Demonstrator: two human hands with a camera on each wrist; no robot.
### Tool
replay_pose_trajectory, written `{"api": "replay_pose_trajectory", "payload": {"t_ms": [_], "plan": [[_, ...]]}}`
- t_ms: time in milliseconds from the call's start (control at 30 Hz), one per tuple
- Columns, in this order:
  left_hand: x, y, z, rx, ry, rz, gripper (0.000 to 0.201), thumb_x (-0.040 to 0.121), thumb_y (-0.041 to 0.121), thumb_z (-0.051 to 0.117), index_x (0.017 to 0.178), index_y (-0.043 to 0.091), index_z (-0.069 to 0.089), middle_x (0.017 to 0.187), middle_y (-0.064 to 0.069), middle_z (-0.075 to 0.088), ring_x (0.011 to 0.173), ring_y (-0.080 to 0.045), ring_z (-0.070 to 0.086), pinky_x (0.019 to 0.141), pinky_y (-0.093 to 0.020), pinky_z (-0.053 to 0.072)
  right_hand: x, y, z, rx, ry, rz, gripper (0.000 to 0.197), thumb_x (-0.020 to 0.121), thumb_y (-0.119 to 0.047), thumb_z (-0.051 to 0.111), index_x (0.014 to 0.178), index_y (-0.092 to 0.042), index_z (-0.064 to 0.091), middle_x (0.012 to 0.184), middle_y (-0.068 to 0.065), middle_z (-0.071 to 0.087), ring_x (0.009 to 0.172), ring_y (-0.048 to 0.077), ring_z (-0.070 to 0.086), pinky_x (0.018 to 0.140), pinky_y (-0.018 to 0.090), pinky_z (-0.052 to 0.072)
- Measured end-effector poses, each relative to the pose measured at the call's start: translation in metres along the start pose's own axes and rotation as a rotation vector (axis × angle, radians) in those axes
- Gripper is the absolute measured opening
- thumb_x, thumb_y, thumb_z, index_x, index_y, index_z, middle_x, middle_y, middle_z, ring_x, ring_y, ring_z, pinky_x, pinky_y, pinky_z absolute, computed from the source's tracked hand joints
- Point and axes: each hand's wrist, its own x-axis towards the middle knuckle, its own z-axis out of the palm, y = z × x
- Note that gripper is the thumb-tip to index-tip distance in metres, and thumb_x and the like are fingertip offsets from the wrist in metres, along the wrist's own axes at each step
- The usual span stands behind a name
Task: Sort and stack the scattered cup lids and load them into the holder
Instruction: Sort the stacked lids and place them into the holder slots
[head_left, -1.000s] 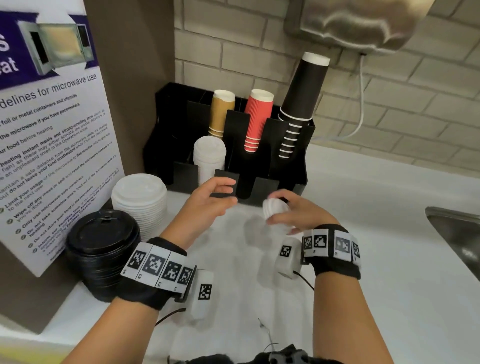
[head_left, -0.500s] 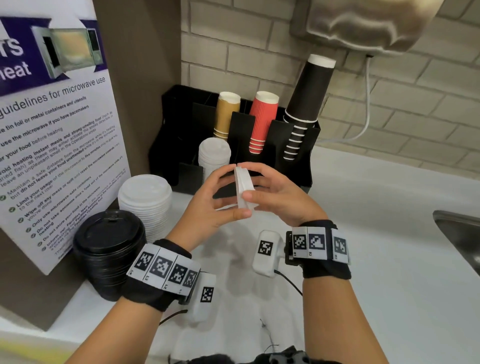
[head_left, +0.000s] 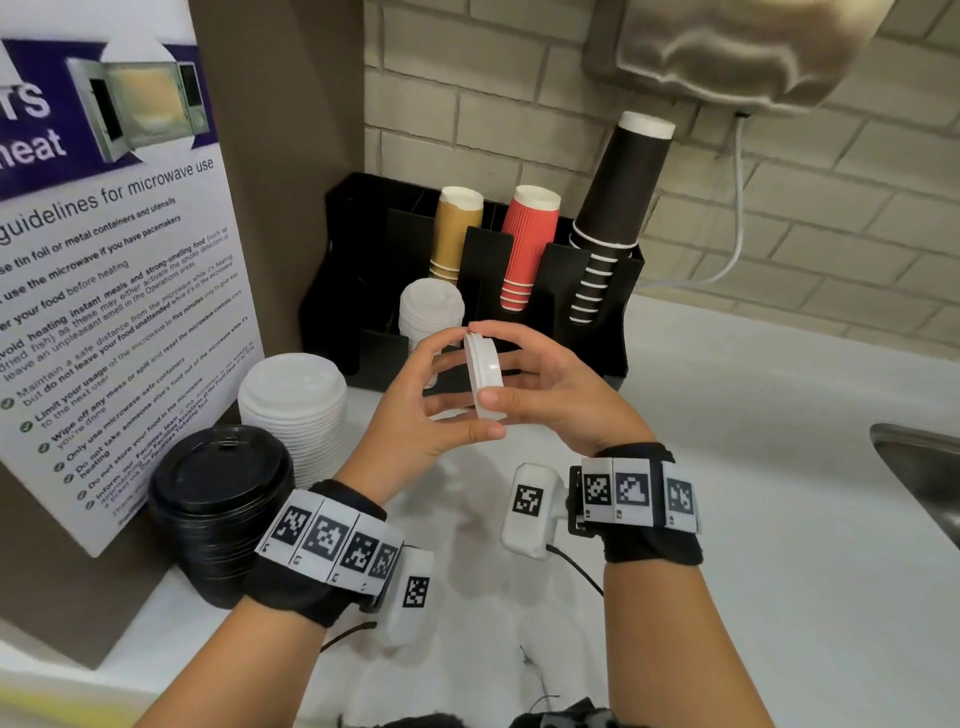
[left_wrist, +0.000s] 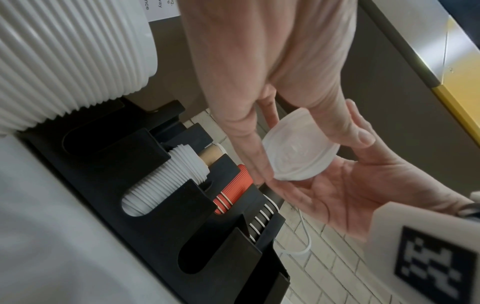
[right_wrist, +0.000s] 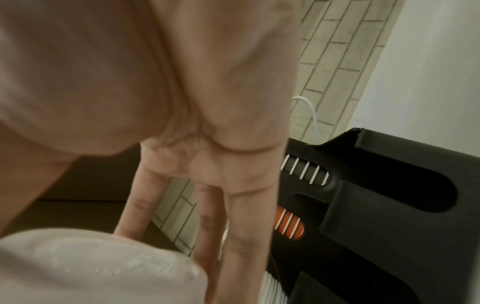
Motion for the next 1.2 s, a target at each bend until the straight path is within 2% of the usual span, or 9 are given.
{"api": "replay_pose_trajectory", "payload": {"t_ms": [200, 333, 400, 467, 533, 667, 800, 967, 1200], "plan": [[0.005, -0.003, -0.001, -0.033, -0.004, -0.001, 0.085, 0.055, 0.03, 0.087, 0.126, 0.052, 0.045, 0.138, 0.006, 0.051, 0.115, -0.018, 0.062, 0.081, -0.026, 0.056, 0.008, 0.0, 0.006, -0.018, 0.058, -0.019, 0.057, 0.073, -0.02, 0.079, 0.122, -0.04, 0.057, 0.111, 0.004, 0.065, 0.1, 0.023, 0.067, 0.079, 0.039, 0.059], [0.011, -0.001, -0.008, -0.01, 0.018, -0.005, 0.095, 0.058, 0.027, 0.084, 0.141, 0.039, 0.039, 0.143, 0.006, 0.046, 0.122, -0.014, 0.057, 0.088, -0.026, 0.055, 0.028, -0.002, 0.01, -0.044, 0.056, -0.034, 0.053, 0.075, -0.012, 0.076, 0.118, -0.038, 0.057, 0.109, 0.008, 0.062, 0.097, 0.023, 0.067, 0.072, 0.034, 0.059], [0.014, 0.004, -0.016, 0.01, 0.051, -0.04, 0.1, 0.055, 0.032, 0.084, 0.142, 0.04, 0.036, 0.148, 0.006, 0.04, 0.125, -0.016, 0.054, 0.096, -0.032, 0.052, 0.047, -0.005, 0.006, -0.096, 0.068, -0.034, 0.052, 0.077, -0.009, 0.076, 0.118, -0.035, 0.057, 0.11, 0.01, 0.061, 0.096, 0.023, 0.067, 0.068, 0.029, 0.057], [0.016, 0.011, -0.026, 0.026, 0.119, -0.047, 0.091, 0.055, 0.04, 0.081, 0.135, 0.046, 0.038, 0.145, 0.006, 0.042, 0.121, -0.014, 0.056, 0.094, -0.029, 0.052, 0.071, -0.009, -0.003, -0.225, 0.139, -0.063, 0.052, 0.076, -0.011, 0.077, 0.12, -0.029, 0.057, 0.113, 0.006, 0.061, 0.1, 0.023, 0.063, 0.073, 0.033, 0.058], [0.017, 0.018, -0.036, 0.035, 0.194, -0.029, 0.066, 0.064, 0.045, 0.077, 0.122, 0.049, 0.047, 0.131, 0.01, 0.052, 0.107, -0.008, 0.063, 0.082, -0.022, 0.053, 0.1, -0.011, -0.012, -0.472, 0.219, -0.113, 0.053, 0.073, -0.017, 0.079, 0.121, -0.023, 0.057, 0.116, -0.002, 0.06, 0.102, 0.018, 0.059, 0.085, 0.033, 0.053], [0.018, 0.024, -0.051, 0.032, 0.289, -0.023, 0.024, 0.09, 0.02, 0.066, 0.106, 0.036, 0.061, 0.097, 0.014, 0.065, 0.087, -0.009, 0.069, 0.081, -0.029, 0.055, 0.146, -0.004, -0.017, -0.86, 0.203, -0.018, 0.066, 0.07, -0.029, 0.077, 0.13, -0.029, 0.05, 0.122, 0.011, 0.054, 0.112, 0.025, 0.05, 0.088, 0.027, 0.04], [0.014, 0.025, -0.056, 0.007, 0.309, -0.025, 0.019, 0.092, 0.015, 0.063, 0.103, 0.03, 0.065, 0.092, 0.01, 0.064, 0.084, -0.01, 0.067, 0.077, -0.024, 0.053, 0.168, 0.004, -0.013, -0.953, 0.134, 0.006, 0.069, 0.07, -0.029, 0.077, 0.133, -0.028, 0.048, 0.118, 0.014, 0.051, 0.108, 0.028, 0.049, 0.082, 0.027, 0.037], [0.014, 0.026, -0.055, -0.007, 0.317, -0.026, 0.018, 0.093, 0.012, 0.061, 0.102, 0.027, 0.065, 0.09, 0.009, 0.063, 0.083, -0.011, 0.066, 0.077, -0.023, 0.054, 0.181, -0.001, -0.008, -0.977, 0.079, -0.019, 0.063, 0.071, -0.025, 0.078, 0.128, -0.018, 0.052, 0.118, 0.013, 0.058, 0.109, 0.028, 0.055, 0.091, 0.038, 0.048], [0.014, 0.023, -0.05, -0.008, 0.301, -0.038, 0.02, 0.092, 0.009, 0.059, 0.099, 0.027, 0.065, 0.081, 0.017, 0.064, 0.08, -0.009, 0.065, 0.076, -0.022, 0.054, 0.184, -0.003, -0.003, -1.123, -0.021, 0.003, 0.068, 0.082, -0.027, 0.07, 0.143, -0.015, 0.043, 0.141, 0.012, 0.048, 0.128, 0.026, 0.046, 0.1, 0.028, 0.038]]}}
